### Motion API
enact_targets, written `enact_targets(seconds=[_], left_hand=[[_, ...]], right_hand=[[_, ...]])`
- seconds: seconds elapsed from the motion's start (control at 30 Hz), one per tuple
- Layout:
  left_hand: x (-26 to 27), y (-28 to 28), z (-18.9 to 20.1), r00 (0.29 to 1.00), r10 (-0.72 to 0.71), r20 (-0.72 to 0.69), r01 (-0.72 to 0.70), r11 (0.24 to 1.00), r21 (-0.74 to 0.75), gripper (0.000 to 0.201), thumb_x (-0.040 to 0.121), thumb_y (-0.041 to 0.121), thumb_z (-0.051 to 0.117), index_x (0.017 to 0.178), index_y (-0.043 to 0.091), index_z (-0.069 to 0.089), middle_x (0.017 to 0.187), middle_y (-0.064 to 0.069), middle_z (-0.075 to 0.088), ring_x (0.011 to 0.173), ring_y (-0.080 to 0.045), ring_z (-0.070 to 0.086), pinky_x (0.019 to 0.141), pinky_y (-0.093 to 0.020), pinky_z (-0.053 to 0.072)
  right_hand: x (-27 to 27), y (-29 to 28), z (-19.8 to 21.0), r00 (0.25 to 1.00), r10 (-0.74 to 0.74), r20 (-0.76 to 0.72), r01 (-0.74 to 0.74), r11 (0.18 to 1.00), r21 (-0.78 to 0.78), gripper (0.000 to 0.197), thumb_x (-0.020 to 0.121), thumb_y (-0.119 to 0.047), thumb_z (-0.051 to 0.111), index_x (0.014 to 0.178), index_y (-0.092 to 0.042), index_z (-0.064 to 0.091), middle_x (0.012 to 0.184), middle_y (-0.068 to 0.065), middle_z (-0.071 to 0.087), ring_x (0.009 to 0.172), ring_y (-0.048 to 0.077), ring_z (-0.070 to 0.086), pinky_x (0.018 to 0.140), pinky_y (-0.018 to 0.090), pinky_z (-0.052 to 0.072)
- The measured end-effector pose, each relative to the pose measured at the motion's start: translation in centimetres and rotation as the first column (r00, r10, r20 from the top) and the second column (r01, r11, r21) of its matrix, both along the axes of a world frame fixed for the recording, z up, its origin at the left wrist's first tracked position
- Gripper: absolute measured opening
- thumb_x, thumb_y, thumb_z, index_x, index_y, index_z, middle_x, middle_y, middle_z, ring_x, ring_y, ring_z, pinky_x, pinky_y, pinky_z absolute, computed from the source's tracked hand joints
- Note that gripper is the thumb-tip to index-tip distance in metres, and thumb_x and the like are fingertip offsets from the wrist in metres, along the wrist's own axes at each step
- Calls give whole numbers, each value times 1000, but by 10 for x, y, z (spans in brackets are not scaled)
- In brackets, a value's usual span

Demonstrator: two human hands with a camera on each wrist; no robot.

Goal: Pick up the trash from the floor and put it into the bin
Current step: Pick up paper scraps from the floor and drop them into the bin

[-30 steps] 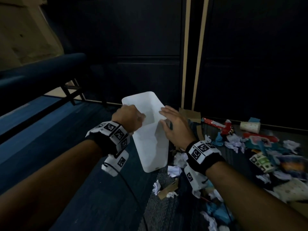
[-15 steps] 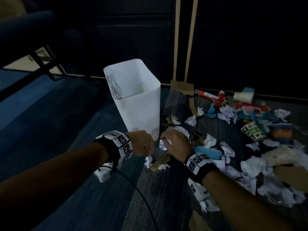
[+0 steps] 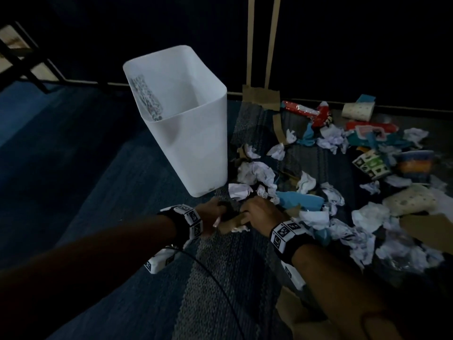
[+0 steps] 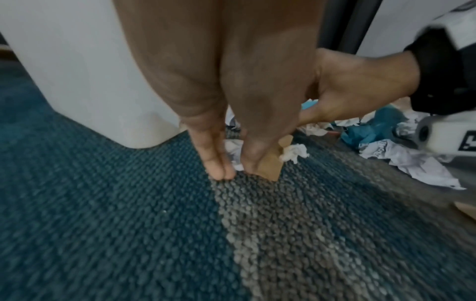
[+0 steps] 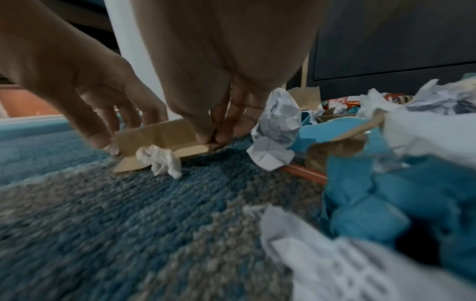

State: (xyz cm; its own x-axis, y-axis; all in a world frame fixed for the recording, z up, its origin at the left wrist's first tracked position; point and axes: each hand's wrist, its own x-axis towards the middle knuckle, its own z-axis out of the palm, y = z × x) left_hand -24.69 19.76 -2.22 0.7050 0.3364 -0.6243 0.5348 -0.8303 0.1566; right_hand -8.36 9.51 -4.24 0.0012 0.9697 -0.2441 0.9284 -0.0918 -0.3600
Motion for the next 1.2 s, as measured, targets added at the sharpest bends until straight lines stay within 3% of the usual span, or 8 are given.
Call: enact_targets(seconds=[0.27, 0.37, 0.47, 0.67, 0.83, 1.0, 1.13, 1.2], left_hand=[[12, 3, 21, 920, -153, 361, 122, 987, 106, 14, 78, 0, 53, 70, 6, 63, 76, -11, 65, 79, -25, 55, 73, -33, 48], [18, 9, 40, 935, -61, 349, 26, 994, 104, 22, 75, 12, 59, 77, 32, 52, 84, 4, 52, 84, -27, 57, 76, -33, 49], [28, 1, 75, 883, 84, 461, -145, 984, 98, 19, 71, 12, 65, 82, 25, 57, 99, 0, 47, 86, -26, 56, 71, -36, 53], [41, -16, 145, 561, 46, 826, -289, 946, 144, 19, 71, 11, 69, 89, 17, 66, 104, -5, 55, 87, -22, 58, 76, -31, 50], [37, -12, 203, 300, -53, 952, -387, 906, 172, 22, 78, 12, 71, 99, 13, 63, 114, -3, 51, 77, -5, 51, 71, -3, 38], [20, 11, 239, 135, -74, 988, -586, 798, 140, 25, 79, 9, 70, 103, 12, 61, 120, -5, 49, 83, 2, 50, 77, 0, 37], [1, 33, 237, 189, 50, 981, -702, 705, 99, 38, 77, 11, 72, 114, 11, 60, 123, -8, 47, 88, -10, 49, 78, 5, 31], [-6, 37, 231, 273, 162, 948, -734, 672, 96, 49, 80, 16, 70, 126, 15, 55, 128, -7, 48, 94, -16, 53, 84, -6, 34]], right_hand=[[13, -11, 6, 987, -112, -118, 140, 957, 256, 19, 86, -9, 58, 98, -9, 73, 100, 15, 68, 97, 36, 62, 78, 45, 53], [22, -15, 22, 968, -198, -153, 243, 890, 385, 16, 83, -5, 61, 93, -7, 73, 94, 13, 69, 92, 36, 62, 75, 43, 54], [36, -16, 40, 938, -282, -203, 347, 800, 489, 14, 85, -3, 62, 96, -4, 72, 97, 14, 69, 93, 35, 62, 81, 42, 53], [56, -10, 80, 843, -348, -410, 538, 569, 622, 15, 87, -1, 61, 97, -6, 72, 94, 12, 68, 86, 30, 65, 77, 31, 52], [52, 8, 126, 791, -230, -567, 611, 367, 702, 8, 86, -3, 64, 89, -6, 71, 80, 4, 65, 72, 3, 52, 67, 4, 38], [27, 39, 173, 778, -72, -624, 615, 287, 734, 6, 88, -11, 66, 89, -8, 71, 78, -2, 64, 70, 11, 58, 66, 15, 45], [-3, 65, 205, 790, -1, -613, 586, 293, 755, 8, 88, -15, 67, 83, -10, 70, 71, -2, 57, 63, 1, 51, 60, 13, 41], [-15, 77, 216, 784, 11, -621, 582, 335, 741, 5, 87, -12, 68, 84, -9, 70, 73, -2, 54, 62, -1, 50, 59, 7, 37]])
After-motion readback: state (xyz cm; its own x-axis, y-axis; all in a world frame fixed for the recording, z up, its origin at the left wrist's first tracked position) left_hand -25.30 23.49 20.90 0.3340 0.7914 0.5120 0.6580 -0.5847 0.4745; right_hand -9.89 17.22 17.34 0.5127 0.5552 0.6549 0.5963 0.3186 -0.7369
